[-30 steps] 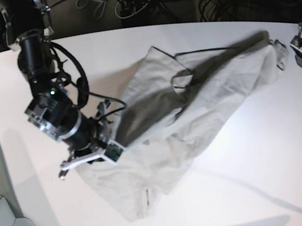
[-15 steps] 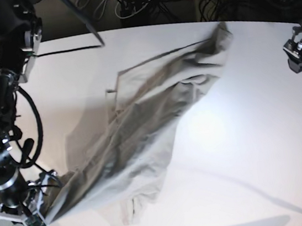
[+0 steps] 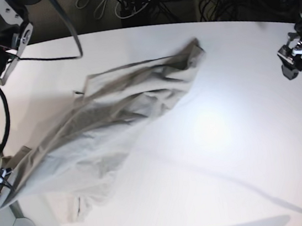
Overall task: Layout the t-shirt on the table in an organized manner, then fold the t-shirt properly
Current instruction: 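Lift and drag the hem with the right gripper across the table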
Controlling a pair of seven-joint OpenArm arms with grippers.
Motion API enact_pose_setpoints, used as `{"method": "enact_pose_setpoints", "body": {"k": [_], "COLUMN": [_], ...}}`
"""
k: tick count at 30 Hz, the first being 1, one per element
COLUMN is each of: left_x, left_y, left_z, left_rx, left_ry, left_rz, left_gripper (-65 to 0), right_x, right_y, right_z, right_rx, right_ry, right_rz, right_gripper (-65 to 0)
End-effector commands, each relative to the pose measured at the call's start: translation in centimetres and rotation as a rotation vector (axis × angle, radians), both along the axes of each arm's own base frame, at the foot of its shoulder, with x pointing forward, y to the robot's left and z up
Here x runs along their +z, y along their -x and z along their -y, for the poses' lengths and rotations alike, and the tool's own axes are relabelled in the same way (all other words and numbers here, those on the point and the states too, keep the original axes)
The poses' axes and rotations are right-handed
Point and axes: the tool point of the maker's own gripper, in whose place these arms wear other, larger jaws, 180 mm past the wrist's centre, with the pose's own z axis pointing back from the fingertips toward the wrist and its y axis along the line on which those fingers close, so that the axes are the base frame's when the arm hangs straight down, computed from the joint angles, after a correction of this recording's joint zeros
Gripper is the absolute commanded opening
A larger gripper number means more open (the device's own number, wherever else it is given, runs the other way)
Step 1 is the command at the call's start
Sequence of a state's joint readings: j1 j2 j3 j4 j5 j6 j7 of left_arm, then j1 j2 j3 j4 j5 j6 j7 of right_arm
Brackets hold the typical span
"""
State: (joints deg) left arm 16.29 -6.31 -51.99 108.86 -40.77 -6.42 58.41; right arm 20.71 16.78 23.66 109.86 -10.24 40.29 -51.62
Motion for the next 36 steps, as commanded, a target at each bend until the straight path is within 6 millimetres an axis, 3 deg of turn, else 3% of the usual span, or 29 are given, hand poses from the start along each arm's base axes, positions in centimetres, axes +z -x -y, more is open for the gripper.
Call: {"method": "enact_pose_setpoints", "body": {"k": [1, 8, 13, 16, 21, 27, 33, 36], "left_x": [1.2, 1.0, 0.9, 0.9, 0.8, 0.8, 0.8, 0.8], "left_y": [-0.7, -1.6, -1.4, -1.4, -1.2, -1.2, -1.2, -1.2], "left_z": [0.0, 1.3, 1.2, 1.2, 1.1, 1.1, 1.1, 1.1], "left_rx": [-0.011, -0.031, -0.029, -0.028, -0.026, -0.026, -0.027, -0.027], "left_ry": [-0.018, 0.009, 0.011, 0.01, 0.009, 0.009, 0.008, 0.008], "left_rz": [0.041, 0.056, 0.053, 0.051, 0.047, 0.045, 0.045, 0.045], "left_gripper": [0.0, 0.0, 0.0, 0.0, 0.0, 0.0, 0.0, 0.0], "right_x": [3.2, 5.8, 6.3, 7.6, 11.6, 17.2, 23.3, 25.0], "right_y": [-0.3, -2.2, -3.8, -4.7, -5.4, -4.9, -4.9, -6.1], "right_z": [-0.3, -6.5, -12.6, -16.6, -21.7, -26.9, -29.9, -30.4], "right_rx": [0.03, 0.196, 0.334, 0.395, 0.442, 0.477, 0.483, 0.482], "right_ry": [0.04, 0.114, 0.146, 0.142, 0.197, 0.218, 0.214, 0.235], "right_rz": [0.09, 0.142, 0.13, 0.14, 0.204, 0.346, 0.456, 0.45], "right_gripper": [-65.0, -65.0, -65.0, -65.0, -65.0, -65.0, -65.0, -65.0]}}
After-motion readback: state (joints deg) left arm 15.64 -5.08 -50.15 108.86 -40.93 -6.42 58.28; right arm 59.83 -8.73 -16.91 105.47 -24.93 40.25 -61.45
